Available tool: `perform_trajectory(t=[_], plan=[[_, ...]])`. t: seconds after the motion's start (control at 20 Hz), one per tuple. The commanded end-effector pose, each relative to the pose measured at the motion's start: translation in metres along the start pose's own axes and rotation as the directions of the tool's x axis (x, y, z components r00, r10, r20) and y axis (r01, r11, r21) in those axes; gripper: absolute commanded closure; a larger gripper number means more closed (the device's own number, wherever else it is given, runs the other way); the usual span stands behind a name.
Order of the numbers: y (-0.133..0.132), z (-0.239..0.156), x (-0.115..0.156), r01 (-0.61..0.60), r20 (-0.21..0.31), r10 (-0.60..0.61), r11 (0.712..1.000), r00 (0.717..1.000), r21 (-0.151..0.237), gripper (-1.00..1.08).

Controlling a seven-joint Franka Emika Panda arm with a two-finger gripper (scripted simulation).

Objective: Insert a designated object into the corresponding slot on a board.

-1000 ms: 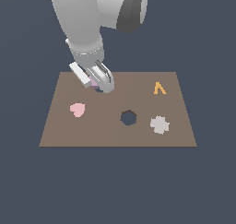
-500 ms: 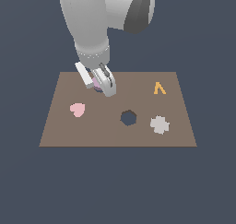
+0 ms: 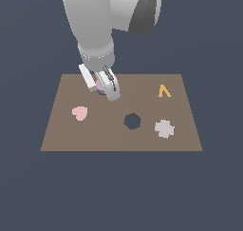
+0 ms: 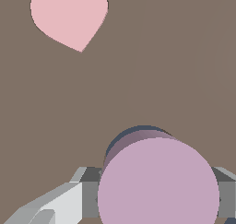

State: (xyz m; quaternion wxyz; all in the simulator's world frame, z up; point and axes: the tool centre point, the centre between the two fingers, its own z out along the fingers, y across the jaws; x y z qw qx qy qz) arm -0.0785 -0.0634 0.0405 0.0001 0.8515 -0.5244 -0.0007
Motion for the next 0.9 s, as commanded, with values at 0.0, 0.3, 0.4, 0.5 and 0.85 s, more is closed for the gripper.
perform_trajectory(t=[0.0,0.3,0.4,0.5,0.85], plan=[[0.000,0.000,0.000,0.000,0.000,0.000,1.000,1.000,0.000,1.08],[0.000,0.010,0.000,0.000,0.000,0.000,1.000,1.000,0.001,1.08],[0.000,0.010,0.000,0.000,0.000,0.000,1.000,1.000,0.001,-0.92],[0.000,0.010,0.000,0.000,0.000,0.000,1.000,1.000,0.001,-0.92],[0.000,0.010,0.000,0.000,0.000,0.000,1.000,1.000,0.001,-0.92]])
